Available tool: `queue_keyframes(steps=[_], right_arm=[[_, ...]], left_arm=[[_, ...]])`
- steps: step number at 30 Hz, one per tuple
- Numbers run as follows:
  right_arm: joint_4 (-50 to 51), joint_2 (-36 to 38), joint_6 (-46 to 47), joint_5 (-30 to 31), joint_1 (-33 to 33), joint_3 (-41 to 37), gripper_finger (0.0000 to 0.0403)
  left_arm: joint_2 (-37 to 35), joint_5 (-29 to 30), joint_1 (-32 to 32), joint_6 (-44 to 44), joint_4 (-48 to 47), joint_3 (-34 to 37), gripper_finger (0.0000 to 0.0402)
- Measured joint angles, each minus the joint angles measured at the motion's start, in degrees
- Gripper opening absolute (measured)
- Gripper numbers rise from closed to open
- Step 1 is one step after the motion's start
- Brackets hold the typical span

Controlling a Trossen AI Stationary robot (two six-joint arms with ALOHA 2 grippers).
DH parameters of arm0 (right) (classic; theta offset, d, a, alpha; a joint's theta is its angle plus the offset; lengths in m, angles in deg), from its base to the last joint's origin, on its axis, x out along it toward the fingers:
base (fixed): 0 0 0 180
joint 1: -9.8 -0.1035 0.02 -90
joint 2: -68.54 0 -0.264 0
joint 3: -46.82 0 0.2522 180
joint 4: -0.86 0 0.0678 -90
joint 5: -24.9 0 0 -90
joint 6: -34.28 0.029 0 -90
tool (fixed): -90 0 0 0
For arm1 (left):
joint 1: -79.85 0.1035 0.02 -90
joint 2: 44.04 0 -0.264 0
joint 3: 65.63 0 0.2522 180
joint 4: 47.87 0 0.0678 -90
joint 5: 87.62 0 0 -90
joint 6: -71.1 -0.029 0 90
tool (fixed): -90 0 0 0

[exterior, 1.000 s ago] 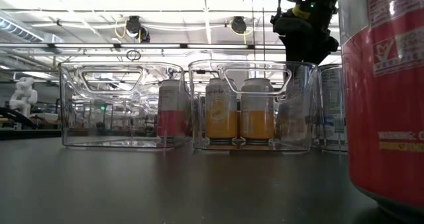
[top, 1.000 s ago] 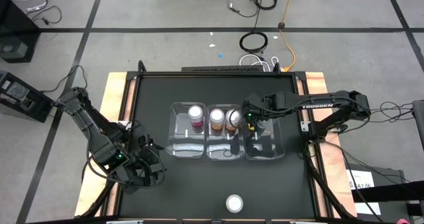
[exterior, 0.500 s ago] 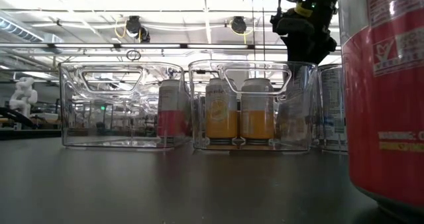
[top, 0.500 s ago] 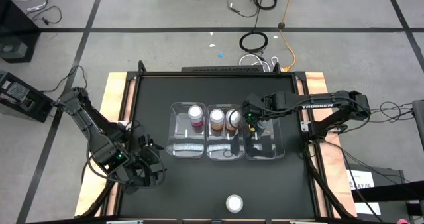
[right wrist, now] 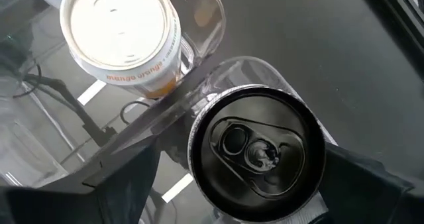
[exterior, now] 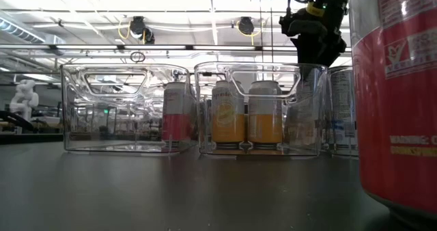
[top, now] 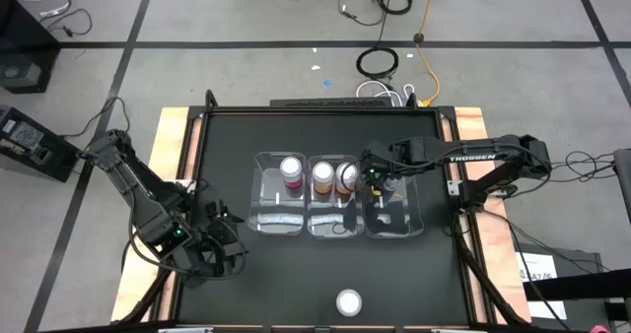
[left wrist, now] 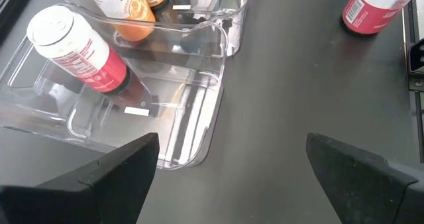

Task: Sort soda cans
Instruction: Put the white blue soda can into the right transparent bin, then put the pink white soda can into the left transparent bin

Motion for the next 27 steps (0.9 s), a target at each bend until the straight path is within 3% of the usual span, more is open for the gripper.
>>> queue_keyframes(steps=[13, 20, 27], right_arm=[[2.1, 7.3, -0.3, 4.5, 0.0, 0.0, 0.0369], [2.1, 13.8, 2.3, 4.4, 0.0, 0.0, 0.0369], [2.5, 19.6, 3.5, 4.0, -0.1, 0.0, 0.0369]], left_arm=[[0.0, 1.6, 0.0, 0.0, 0.8, 0.0, 0.0389], [0.0, 1.8, 0.0, 0.0, 1.5, 0.0, 0.0389], [0.0, 5.8, 0.0, -0.2, 2.4, 0.0, 0.0389]])
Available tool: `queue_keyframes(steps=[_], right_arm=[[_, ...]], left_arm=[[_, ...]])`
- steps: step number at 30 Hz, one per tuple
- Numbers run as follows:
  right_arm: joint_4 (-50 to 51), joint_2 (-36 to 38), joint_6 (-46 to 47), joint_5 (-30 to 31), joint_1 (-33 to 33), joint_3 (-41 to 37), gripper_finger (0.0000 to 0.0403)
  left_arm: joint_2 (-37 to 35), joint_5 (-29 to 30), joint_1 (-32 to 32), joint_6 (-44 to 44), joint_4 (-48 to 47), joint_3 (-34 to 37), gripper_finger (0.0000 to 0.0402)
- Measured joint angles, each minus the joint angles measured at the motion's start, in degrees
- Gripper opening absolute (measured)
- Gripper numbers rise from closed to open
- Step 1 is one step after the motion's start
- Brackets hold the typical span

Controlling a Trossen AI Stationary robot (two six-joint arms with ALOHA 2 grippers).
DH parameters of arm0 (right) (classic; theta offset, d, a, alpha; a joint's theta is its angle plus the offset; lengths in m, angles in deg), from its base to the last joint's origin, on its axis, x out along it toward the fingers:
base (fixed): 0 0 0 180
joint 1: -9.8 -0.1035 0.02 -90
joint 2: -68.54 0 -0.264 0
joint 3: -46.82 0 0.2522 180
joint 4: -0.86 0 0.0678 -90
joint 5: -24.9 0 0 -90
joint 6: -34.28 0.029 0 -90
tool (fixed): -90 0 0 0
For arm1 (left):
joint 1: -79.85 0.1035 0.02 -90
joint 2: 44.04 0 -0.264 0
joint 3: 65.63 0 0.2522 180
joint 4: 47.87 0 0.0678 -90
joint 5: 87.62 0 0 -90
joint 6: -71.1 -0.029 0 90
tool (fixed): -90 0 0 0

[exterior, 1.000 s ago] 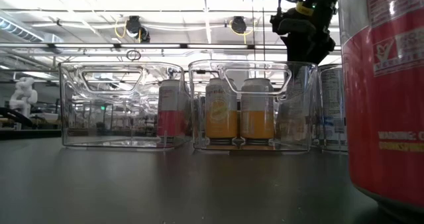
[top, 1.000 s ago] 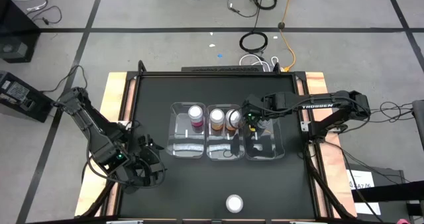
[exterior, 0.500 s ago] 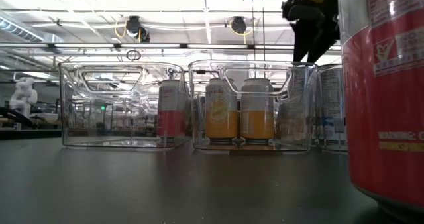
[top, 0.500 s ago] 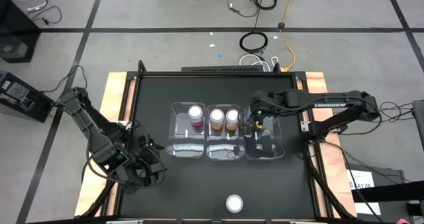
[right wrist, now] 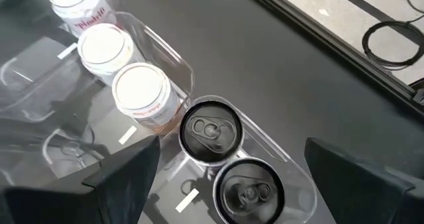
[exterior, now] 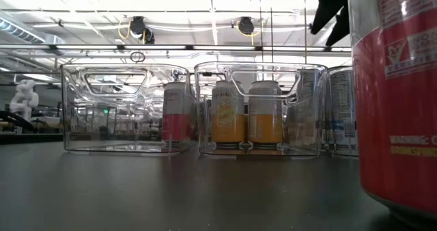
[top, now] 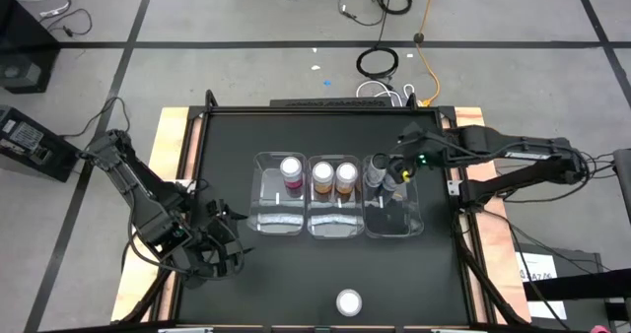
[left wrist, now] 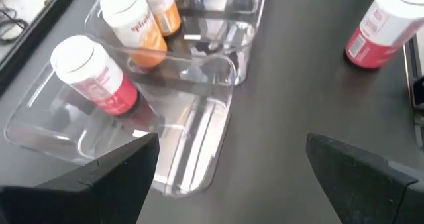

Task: Sort soda cans
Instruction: Put the pink white soda can into the left transparent bin

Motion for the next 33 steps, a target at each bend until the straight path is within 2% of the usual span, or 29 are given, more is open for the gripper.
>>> queue_keyframes(steps=[3, 13, 18, 21, 23, 28, 33], right_arm=[[0.5, 2.0, 0.0, -0.3, 0.0, 0.0, 0.0368], [-0.9, 7.0, -1.6, -9.0, -0.4, 0.0, 0.0368], [-2.4, 7.5, -1.2, -10.1, -3.2, 0.0, 0.0368], [-2.4, 7.3, -0.3, -10.1, -5.1, 0.0, 0.0368], [-2.2, 7.2, 0.4, -10.1, -6.2, 0.0, 0.0368], [-0.5, 7.3, 3.4, -10.0, -8.8, 0.0, 0.0368], [3.3, 7.3, 8.9, -10.0, -12.2, 0.0, 0.0368]], left_arm=[[0.0, 0.8, 0.0, -1.8, 1.5, 0.0, 0.0389], [0.0, 1.7, 0.0, -12.3, 10.2, 0.0, 0.0389], [0.0, 1.7, 0.4, -13.6, 12.3, 0.0, 0.0389], [0.0, 1.6, 1.8, -14.6, 16.6, 1.1, 0.0389], [0.0, -0.8, 3.5, -17.4, 21.6, 2.6, 0.0389], [0.0, -12.9, 10.3, -27.5, 37.8, 7.7, 0.0389], [0.0, -15.4, 14.0, -29.9, 42.9, 8.6, 0.0389]])
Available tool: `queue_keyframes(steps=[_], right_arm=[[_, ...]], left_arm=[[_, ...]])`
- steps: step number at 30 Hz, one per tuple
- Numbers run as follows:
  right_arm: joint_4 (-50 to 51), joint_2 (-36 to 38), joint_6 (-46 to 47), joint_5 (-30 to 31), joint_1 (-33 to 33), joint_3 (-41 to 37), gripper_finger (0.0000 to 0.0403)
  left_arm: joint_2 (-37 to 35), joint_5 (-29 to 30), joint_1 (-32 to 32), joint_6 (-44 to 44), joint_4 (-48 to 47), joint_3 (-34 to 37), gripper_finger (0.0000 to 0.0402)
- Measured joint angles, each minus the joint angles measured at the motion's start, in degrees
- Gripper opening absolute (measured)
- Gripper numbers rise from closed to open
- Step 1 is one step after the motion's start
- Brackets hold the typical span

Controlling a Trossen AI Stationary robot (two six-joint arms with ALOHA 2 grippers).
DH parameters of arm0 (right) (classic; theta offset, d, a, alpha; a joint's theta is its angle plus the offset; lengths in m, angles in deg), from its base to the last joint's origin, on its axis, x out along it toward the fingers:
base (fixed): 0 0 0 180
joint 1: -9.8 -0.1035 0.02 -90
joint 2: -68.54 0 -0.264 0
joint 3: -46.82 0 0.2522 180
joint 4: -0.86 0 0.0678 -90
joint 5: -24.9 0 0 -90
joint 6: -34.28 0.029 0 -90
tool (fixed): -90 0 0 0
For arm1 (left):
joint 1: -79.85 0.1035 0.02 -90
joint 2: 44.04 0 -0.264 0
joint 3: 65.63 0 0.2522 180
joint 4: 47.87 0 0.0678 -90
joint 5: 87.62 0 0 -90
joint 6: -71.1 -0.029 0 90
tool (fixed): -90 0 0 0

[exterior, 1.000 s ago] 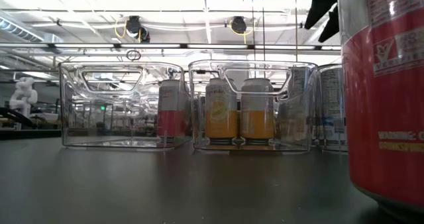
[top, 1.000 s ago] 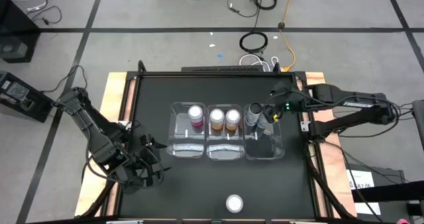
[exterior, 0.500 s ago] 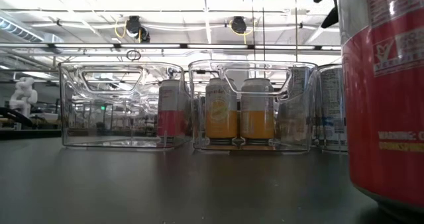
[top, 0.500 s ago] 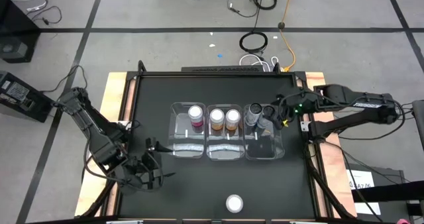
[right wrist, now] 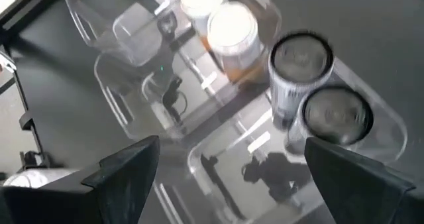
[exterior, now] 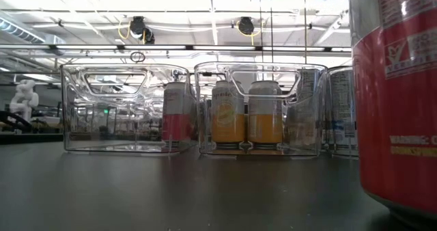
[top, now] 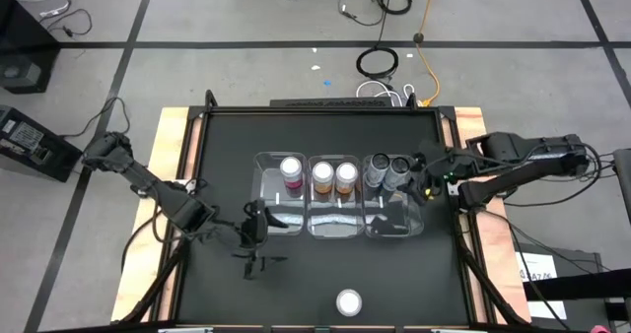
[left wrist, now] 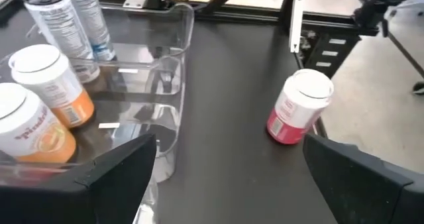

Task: Sort soda cans
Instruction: Put the pink white soda can into the left transparent bin

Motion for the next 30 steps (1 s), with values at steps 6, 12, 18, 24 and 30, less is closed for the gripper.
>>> queue_keyframes(steps=[6, 12, 18, 24, 30], right_arm=[[3.3, 0.0, 8.4, 1.5, -6.6, 0.0, 0.0368], [3.3, -1.3, 16.0, 4.2, -14.2, 0.0, 0.0368], [0.5, -5.9, 20.5, 4.1, -20.8, 0.0, 0.0368], [2.0, -11.3, 19.8, 0.0, -23.1, 0.0, 0.0368], [1.3, -15.8, 19.4, 2.6, -24.3, 0.0, 0.0364]], left_arm=[[0.0, 0.3, 1.0, 0.0, 0.3, 0.1, 0.0389], [0.0, 0.7, 1.1, -0.1, 1.3, 0.1, 0.0389], [0.0, 2.4, 1.1, -0.1, 1.2, 0.1, 0.0389], [0.0, 2.7, 1.1, -0.1, 1.1, 0.1, 0.0389], [0.0, 3.2, 1.1, -0.1, 1.1, 0.1, 0.0389]])
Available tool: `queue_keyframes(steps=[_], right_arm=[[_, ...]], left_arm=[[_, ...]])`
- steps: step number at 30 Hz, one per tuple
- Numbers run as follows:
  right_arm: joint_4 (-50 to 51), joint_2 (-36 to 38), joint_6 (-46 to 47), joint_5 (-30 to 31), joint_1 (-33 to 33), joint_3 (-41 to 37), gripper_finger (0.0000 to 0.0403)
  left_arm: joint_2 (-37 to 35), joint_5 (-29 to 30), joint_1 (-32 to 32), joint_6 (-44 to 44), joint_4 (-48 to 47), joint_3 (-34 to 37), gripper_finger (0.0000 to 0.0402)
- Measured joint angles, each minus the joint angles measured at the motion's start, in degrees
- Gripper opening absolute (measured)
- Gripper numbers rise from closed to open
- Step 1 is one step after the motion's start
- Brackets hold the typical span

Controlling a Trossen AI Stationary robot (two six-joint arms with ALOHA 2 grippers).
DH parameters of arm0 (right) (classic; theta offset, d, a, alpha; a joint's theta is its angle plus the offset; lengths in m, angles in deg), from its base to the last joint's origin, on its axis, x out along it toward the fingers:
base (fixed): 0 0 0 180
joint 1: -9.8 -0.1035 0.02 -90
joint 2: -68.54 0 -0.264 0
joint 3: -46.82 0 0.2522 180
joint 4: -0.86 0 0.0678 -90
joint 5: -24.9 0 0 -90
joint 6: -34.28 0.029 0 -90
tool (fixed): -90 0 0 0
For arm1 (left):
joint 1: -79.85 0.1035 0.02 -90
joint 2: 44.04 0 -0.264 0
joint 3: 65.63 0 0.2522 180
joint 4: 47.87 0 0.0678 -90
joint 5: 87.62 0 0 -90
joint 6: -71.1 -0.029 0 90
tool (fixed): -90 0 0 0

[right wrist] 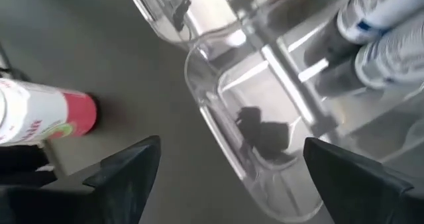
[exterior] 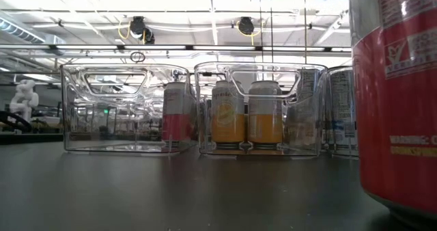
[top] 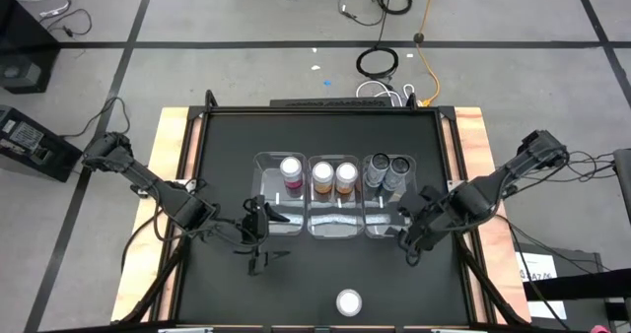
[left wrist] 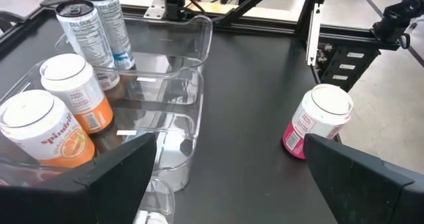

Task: Sort soda cans
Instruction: Put the pink white soda can into the left transparent bin

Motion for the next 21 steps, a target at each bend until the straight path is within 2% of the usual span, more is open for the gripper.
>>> queue_keyframes(steps=[4, 8, 12, 19, 21], right_arm=[[-1.2, -0.9, -3.3, 3.5, -0.2, 0.0, 0.0332], [-1.4, -0.7, -7.4, 6.8, -0.3, 0.1, 0.0274], [-1.4, 0.6, -14.3, 9.6, -0.3, 0.6, 0.0196], [-2.6, 7.2, -28.1, 13.5, -0.7, 0.6, 0.0029], [-3.0, 9.8, -31.2, 14.6, -0.7, 0.6, 0.0009]], left_arm=[[0.0, 0.0, 0.0, 0.1, 0.0, 0.0, 0.0389], [0.0, 0.0, 0.0, 0.1, 0.0, 0.0, 0.0389], [0.0, 1.0, 0.3, 0.1, 1.0, 0.0, 0.0389], [0.0, 3.1, 2.5, 0.1, 2.2, 0.0, 0.0389], [0.0, 3.2, 3.2, 0.2, 2.3, 0.0, 0.0389]])
